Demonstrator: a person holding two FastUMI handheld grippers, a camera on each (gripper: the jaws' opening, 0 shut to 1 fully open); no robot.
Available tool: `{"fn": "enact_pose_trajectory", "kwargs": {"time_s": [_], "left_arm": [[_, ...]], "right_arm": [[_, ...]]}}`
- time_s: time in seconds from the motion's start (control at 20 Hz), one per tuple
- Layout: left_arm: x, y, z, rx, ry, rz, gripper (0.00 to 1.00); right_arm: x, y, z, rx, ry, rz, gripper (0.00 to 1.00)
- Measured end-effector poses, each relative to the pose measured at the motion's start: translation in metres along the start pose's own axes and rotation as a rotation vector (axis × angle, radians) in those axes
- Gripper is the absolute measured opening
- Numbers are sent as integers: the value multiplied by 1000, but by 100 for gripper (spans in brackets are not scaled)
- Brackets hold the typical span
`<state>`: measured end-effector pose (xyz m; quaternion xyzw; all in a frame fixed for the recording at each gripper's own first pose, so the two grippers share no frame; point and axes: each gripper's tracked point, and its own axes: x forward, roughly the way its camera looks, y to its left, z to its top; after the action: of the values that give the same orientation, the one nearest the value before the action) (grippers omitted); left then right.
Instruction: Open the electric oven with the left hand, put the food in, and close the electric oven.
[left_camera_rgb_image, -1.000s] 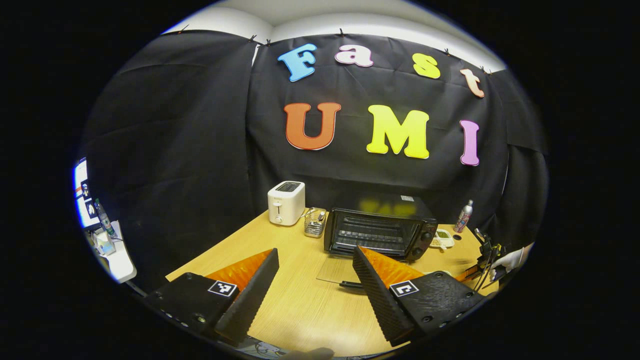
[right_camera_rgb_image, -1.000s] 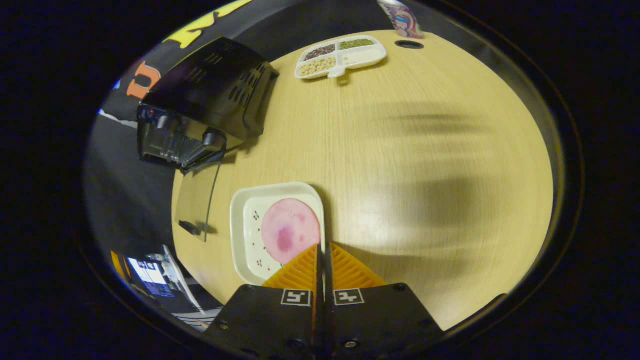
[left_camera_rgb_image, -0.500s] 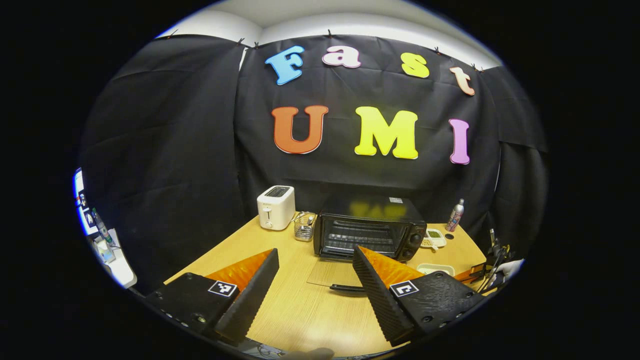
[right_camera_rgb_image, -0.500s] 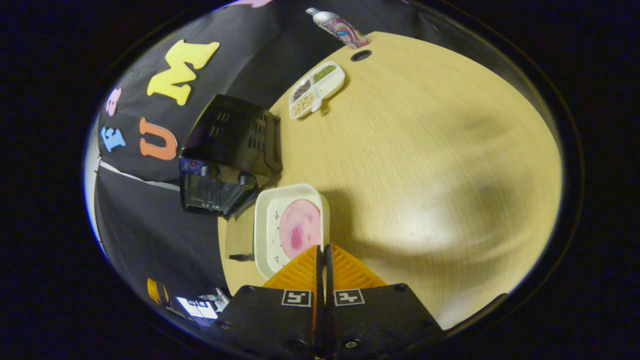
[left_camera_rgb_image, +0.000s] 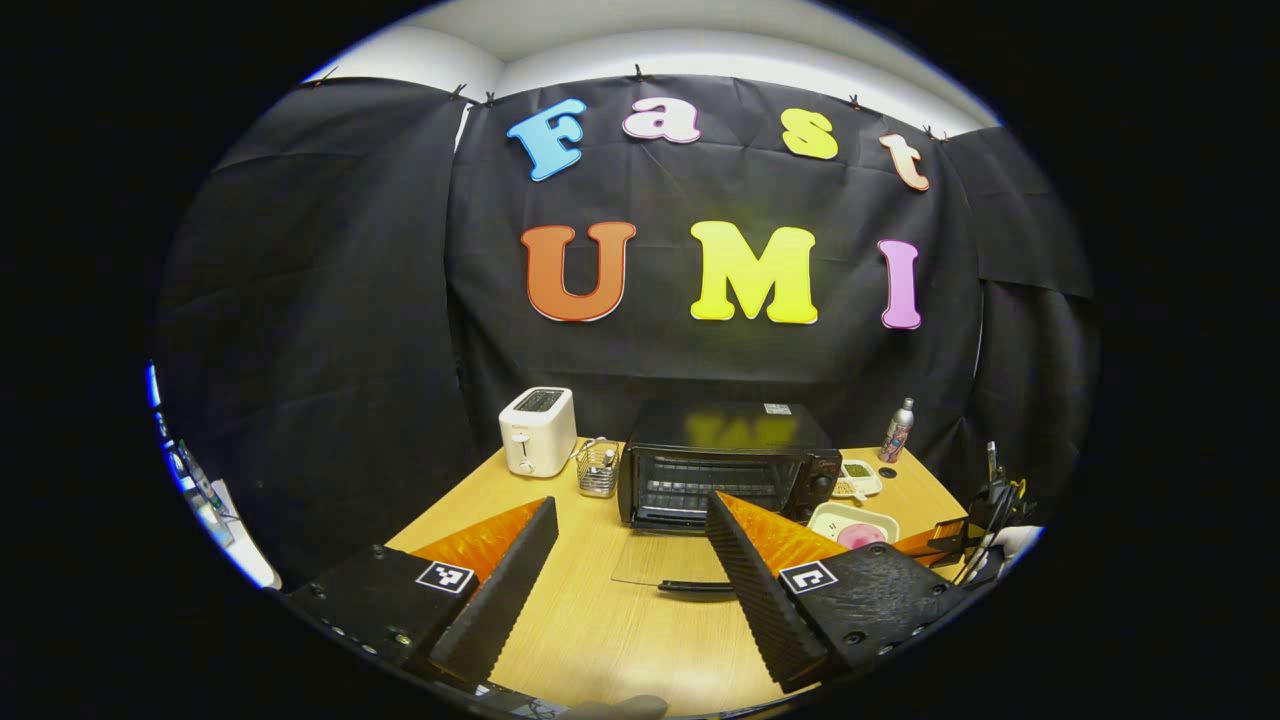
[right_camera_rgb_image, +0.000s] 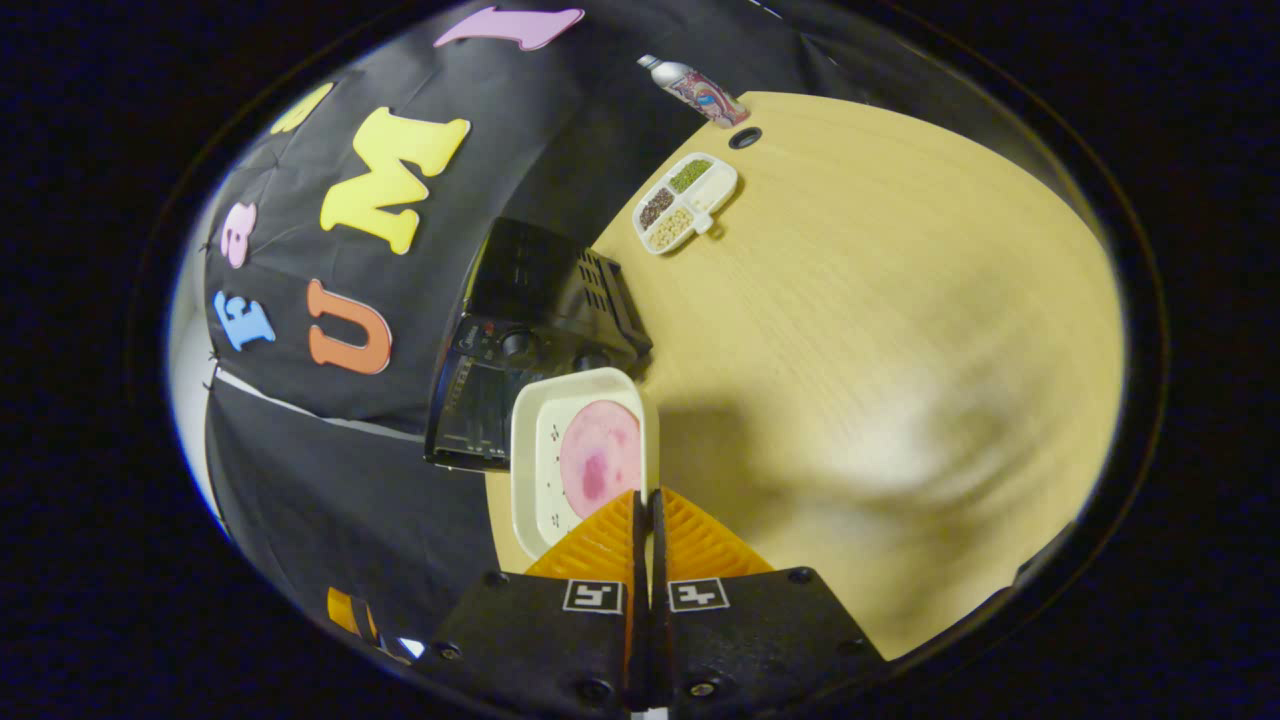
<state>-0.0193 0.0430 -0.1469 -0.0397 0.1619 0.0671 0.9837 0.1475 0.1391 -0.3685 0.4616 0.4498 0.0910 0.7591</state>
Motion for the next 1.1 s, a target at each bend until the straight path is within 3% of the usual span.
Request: {"fn": "enact_pose_trajectory", "kwargs": {"time_s": [0.15,0.25,0.3,0.35,0.4,0.5,0.55,0.6,1.0,1.1], "left_arm": [[-4,10,2,3,17,-15,95],[-9,19,5,15,26,-21,95],[-12,22,9,17,25,-26,85],[-13,25,13,18,24,-33,95],[-15,28,14,21,29,-36,95],[-20,35,19,17,31,-37,95],[-22,38,21,13,33,-37,85],[-24,42,22,13,35,-33,95],[-27,72,17,14,72,12,95],[-22,78,20,12,75,19,95]], "right_arm": [[20,23,-22,53,-42,10,0],[44,34,-31,89,-81,-1,4],[50,41,-40,106,-95,3,4],[59,49,-46,135,-110,11,4],[69,57,-53,174,-124,16,0],[90,69,-65,215,-143,21,4],[100,74,-72,212,-140,13,4],[106,80,-78,215,-140,11,0],[146,107,-78,271,-221,3,4],[158,107,-73,301,-232,-4,0]]}}
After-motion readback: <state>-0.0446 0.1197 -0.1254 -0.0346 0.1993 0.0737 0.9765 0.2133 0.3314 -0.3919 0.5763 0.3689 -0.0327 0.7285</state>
